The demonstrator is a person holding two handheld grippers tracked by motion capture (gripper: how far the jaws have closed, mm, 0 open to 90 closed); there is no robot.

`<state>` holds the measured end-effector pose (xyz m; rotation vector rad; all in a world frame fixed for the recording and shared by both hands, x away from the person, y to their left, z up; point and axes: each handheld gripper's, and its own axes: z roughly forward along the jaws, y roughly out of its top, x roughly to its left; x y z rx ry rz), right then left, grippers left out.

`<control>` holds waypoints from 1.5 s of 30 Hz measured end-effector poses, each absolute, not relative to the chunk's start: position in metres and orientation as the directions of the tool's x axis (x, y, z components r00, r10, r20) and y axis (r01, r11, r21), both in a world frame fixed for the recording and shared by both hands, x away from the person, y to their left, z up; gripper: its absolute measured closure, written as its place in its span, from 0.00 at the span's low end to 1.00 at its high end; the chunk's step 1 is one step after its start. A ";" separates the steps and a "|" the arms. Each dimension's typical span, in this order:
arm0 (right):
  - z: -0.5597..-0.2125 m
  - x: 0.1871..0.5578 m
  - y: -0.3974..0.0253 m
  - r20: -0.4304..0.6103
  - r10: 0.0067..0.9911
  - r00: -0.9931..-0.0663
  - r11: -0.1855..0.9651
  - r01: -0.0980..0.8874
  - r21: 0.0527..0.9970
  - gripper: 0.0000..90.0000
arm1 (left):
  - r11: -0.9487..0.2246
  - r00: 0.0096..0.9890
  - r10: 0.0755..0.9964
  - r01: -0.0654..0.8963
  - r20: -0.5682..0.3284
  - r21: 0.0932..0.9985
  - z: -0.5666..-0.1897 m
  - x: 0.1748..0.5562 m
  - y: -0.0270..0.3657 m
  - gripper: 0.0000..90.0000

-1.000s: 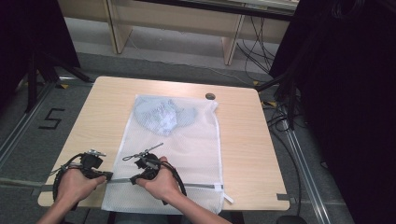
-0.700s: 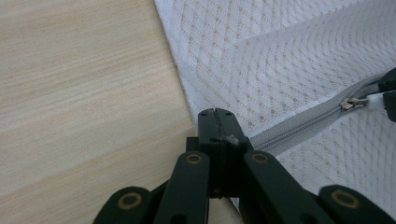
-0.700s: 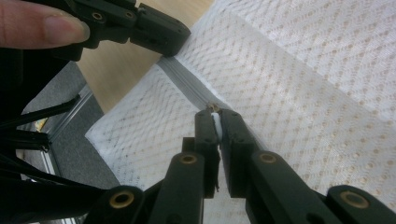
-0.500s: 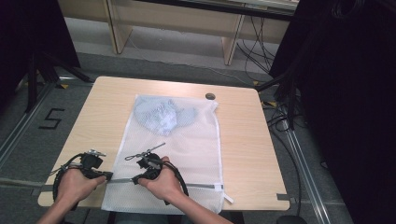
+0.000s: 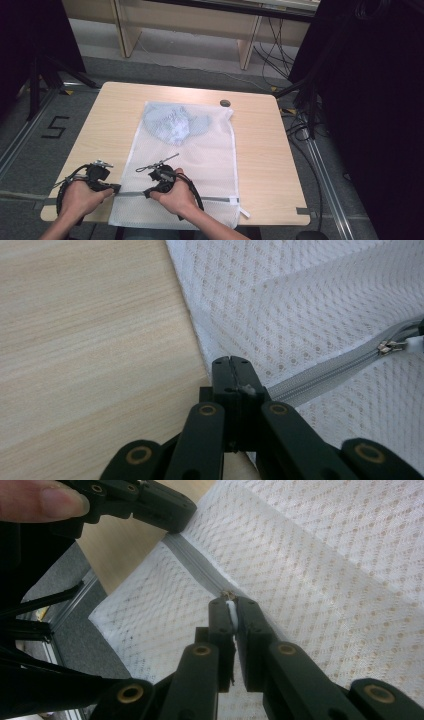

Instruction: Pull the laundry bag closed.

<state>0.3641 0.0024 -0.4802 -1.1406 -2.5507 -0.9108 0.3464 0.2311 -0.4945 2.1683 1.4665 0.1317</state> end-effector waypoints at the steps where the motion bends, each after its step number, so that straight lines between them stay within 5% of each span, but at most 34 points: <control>1: -0.480 0.364 0.002 0.426 0.593 -0.683 0.518 0.729 0.448 0.97 | -0.283 0.411 0.890 0.839 -0.200 0.465 -0.495 0.346 0.231 1.00; 45: -0.479 0.361 -0.020 0.399 0.626 -0.670 0.509 0.739 0.441 0.97 | -0.283 0.410 0.889 0.841 -0.203 0.461 -0.495 0.347 0.231 1.00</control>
